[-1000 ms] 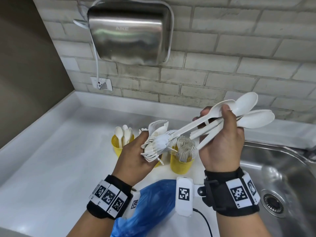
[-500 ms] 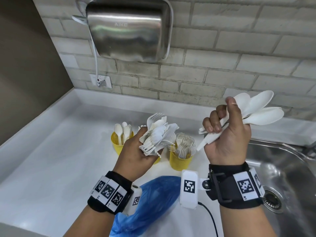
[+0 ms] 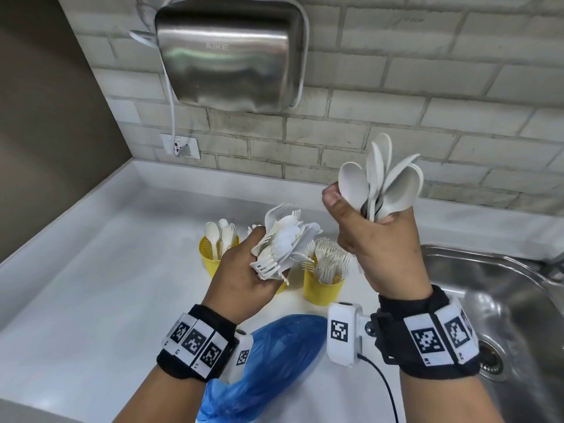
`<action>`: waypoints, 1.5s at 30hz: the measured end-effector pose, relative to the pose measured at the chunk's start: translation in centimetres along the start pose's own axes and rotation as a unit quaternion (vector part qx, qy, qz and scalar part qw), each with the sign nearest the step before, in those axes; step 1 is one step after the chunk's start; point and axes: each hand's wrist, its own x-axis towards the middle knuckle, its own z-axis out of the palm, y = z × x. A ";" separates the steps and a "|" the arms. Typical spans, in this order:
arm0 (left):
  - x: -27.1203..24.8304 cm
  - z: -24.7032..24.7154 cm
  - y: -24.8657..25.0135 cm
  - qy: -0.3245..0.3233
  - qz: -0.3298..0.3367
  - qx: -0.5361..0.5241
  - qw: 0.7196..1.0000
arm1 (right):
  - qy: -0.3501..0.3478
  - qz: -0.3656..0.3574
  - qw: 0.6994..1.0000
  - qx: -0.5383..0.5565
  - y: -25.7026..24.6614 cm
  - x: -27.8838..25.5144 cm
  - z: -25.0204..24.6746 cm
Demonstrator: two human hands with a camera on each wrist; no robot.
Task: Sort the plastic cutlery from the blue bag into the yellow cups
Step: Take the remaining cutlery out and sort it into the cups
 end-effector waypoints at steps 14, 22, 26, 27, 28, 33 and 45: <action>-0.4 0.0 -0.8 -0.037 0.018 0.030 0.999 | -0.177 -0.018 0.948 -0.262 -2.5 0.4 -1.2; -0.4 0.0 -0.7 -0.041 0.031 0.065 0.997 | -0.211 -0.044 0.925 -0.313 -2.9 0.7 -1.0; -0.4 0.1 -0.8 -0.044 0.029 0.066 0.996 | -0.224 -0.042 0.922 -0.314 -2.8 0.8 -0.8; -0.4 0.1 -0.8 -0.044 0.031 0.060 0.997 | -0.225 -0.041 0.922 -0.314 -2.9 0.8 -0.8; -0.4 0.1 -0.8 -0.044 0.033 0.056 0.997 | -0.224 -0.040 0.922 -0.314 -2.8 0.8 -0.8; -0.3 0.2 -0.9 -0.040 0.031 0.040 0.998 | -0.228 -0.038 0.925 -0.303 -2.0 0.6 -0.9; 0.0 0.0 -1.3 -0.037 0.012 0.034 0.999 | -0.198 -0.013 0.958 -0.206 -1.8 0.6 -1.1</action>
